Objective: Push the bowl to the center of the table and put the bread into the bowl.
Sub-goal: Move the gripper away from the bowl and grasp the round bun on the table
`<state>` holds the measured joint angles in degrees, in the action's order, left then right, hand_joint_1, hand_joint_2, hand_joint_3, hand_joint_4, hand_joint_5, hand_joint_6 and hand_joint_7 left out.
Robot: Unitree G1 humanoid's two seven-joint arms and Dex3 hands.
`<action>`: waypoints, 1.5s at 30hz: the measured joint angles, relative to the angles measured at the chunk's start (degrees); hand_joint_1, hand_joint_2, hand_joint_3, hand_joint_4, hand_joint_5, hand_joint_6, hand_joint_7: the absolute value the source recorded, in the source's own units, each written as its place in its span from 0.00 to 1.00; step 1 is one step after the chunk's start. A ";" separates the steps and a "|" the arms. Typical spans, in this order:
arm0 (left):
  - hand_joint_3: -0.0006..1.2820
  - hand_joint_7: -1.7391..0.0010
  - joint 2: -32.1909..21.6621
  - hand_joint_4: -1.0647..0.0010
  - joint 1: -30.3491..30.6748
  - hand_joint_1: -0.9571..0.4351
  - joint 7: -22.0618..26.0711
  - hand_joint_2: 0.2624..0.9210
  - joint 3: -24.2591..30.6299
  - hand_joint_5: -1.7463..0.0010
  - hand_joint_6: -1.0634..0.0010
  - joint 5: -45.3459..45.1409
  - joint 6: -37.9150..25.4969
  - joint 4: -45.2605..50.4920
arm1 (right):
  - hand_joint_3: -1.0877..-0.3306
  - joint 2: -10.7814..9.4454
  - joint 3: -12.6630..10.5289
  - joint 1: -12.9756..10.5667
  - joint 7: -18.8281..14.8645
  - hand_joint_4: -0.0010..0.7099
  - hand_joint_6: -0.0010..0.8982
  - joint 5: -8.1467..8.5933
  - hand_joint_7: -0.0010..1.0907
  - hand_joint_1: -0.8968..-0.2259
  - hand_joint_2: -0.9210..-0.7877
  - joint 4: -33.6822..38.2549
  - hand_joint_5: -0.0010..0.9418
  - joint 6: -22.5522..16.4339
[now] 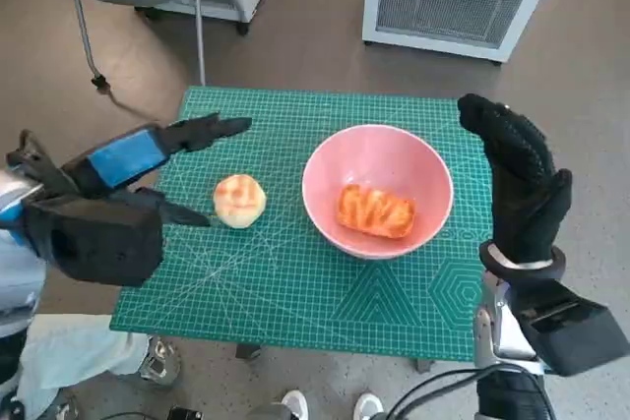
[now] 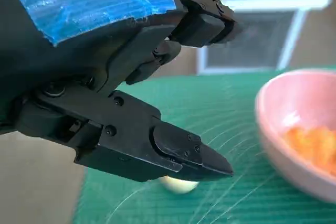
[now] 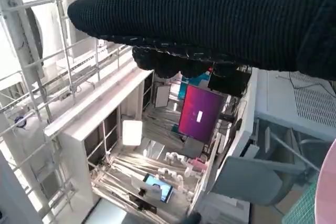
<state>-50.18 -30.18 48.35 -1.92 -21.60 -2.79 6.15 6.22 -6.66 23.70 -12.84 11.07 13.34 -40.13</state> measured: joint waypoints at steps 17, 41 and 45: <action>0.00 0.98 2.63 0.97 -1.24 0.64 -2.39 0.73 -8.26 0.99 0.76 -6.05 -1.85 -8.16 | 0.34 0.14 0.07 0.45 -0.30 0.38 0.00 0.13 0.53 0.59 0.00 0.74 0.02 -0.25; 0.01 0.97 14.73 0.82 -12.97 0.70 -12.69 0.77 -23.07 0.98 0.64 -18.34 0.76 -37.61 | 0.35 1.15 -0.28 0.31 -0.78 0.38 0.00 0.16 0.53 0.59 0.00 -0.36 0.02 0.14; 0.02 0.96 15.44 0.74 -14.33 0.69 -13.56 0.81 -24.65 0.97 0.58 -19.27 1.86 -41.50 | 0.35 1.39 -0.35 0.12 -0.78 0.38 0.00 0.15 0.53 0.59 0.00 -0.82 0.02 0.37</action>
<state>-34.75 -44.51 34.79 -26.56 -40.87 -0.93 -35.35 7.61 -7.00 23.82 -13.62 11.23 12.52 -39.75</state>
